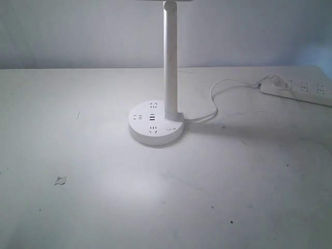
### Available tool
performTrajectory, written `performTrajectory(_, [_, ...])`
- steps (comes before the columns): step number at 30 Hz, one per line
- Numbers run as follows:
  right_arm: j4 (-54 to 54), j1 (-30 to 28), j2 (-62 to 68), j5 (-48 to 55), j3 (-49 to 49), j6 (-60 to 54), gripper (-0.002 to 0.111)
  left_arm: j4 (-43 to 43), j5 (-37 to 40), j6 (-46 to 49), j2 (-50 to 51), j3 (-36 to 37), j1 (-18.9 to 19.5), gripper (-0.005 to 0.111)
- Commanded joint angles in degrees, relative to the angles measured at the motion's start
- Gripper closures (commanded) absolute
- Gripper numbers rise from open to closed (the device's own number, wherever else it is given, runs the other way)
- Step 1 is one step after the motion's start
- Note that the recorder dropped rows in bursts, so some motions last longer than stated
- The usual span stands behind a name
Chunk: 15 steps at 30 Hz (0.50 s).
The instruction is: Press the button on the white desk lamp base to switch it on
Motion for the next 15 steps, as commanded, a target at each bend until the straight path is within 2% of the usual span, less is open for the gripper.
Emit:
performTrajectory(1, [10.2,-0.1,-7.5,6.7,0.4,-12.9,0.108,-0.3,0.4,-0.1,-0.2,0.1,0.0,0.107])
performTrajectory(10, [10.7,-0.1,-7.5,11.1,0.4,-15.4,0.108,-0.2,0.4,-0.1,-0.2,0.1,0.0,0.107])
performTrajectory(12, [10.7,-0.1,-7.5,17.4,0.4,-15.4,0.108,-0.2,0.4,-0.1,-0.2,0.1,0.0,0.107])
performTrajectory(15, [10.7,-0.1,-7.5,32.1,0.4,-14.8,0.108,-0.2,0.4,-0.1,-0.2,0.1,0.0,0.107])
